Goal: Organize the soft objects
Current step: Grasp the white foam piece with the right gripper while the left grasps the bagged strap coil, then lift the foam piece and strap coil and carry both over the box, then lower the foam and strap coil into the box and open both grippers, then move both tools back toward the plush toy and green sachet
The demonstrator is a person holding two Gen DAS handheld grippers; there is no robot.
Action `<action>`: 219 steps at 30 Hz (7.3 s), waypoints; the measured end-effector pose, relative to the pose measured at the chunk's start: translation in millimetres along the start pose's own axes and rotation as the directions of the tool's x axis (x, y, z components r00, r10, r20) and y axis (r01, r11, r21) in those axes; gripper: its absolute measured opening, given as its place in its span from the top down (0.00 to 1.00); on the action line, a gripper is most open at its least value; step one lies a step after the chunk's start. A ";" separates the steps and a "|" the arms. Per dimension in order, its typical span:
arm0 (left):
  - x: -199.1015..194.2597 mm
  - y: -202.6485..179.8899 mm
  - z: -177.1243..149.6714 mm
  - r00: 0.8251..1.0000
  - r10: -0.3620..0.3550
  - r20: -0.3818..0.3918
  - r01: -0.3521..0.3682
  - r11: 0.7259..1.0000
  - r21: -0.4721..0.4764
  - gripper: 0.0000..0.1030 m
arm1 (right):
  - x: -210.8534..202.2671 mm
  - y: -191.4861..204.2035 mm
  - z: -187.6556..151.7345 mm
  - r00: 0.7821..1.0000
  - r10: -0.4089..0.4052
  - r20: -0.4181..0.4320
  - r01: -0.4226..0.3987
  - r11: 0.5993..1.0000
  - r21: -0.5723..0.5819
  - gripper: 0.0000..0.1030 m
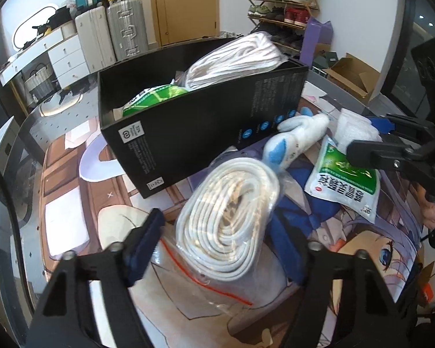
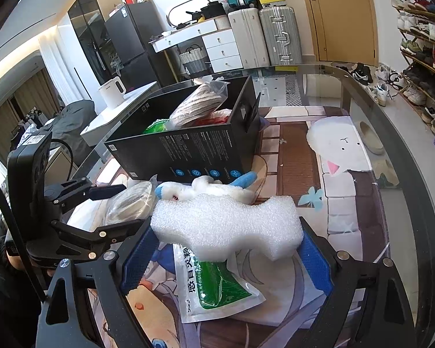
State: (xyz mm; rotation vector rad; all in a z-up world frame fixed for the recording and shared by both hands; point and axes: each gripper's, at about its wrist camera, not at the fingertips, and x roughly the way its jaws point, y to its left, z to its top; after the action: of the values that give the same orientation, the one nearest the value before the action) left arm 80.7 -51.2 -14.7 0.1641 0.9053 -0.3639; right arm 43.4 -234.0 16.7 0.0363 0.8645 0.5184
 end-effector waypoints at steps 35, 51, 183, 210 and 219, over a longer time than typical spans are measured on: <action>-50.4 9.7 -12.9 0.992 -0.025 0.123 0.037 0.995 -0.092 0.60 | -11.8 10.4 2.7 0.999 0.015 0.048 -0.013 0.999 -0.047 0.11; -76.9 29.6 5.9 0.976 0.008 0.217 0.028 0.987 -0.161 0.60 | -31.2 29.5 17.1 0.993 0.024 0.117 -0.011 0.993 -0.116 0.11; -86.2 42.2 31.6 0.946 0.135 0.294 -0.071 0.973 -0.219 0.00 | -37.1 40.5 72.9 0.993 -0.005 0.117 0.035 0.966 -0.256 0.01; -61.4 15.4 -24.3 0.957 0.201 0.211 -0.136 0.949 -0.285 0.00 | -20.7 21.3 3.4 0.997 -0.074 -0.011 0.069 0.970 -0.235 0.01; -51.3 4.1 -31.7 0.965 0.190 0.182 -0.132 0.949 -0.286 0.00 | -8.7 20.2 -9.7 0.994 -0.092 -0.067 0.072 0.965 -0.251 0.01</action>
State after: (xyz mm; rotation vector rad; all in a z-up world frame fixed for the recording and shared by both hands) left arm 30.0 -26.0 6.5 -0.0530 0.7199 -0.0979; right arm 23.2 -221.9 21.3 -0.2500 0.8676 0.5497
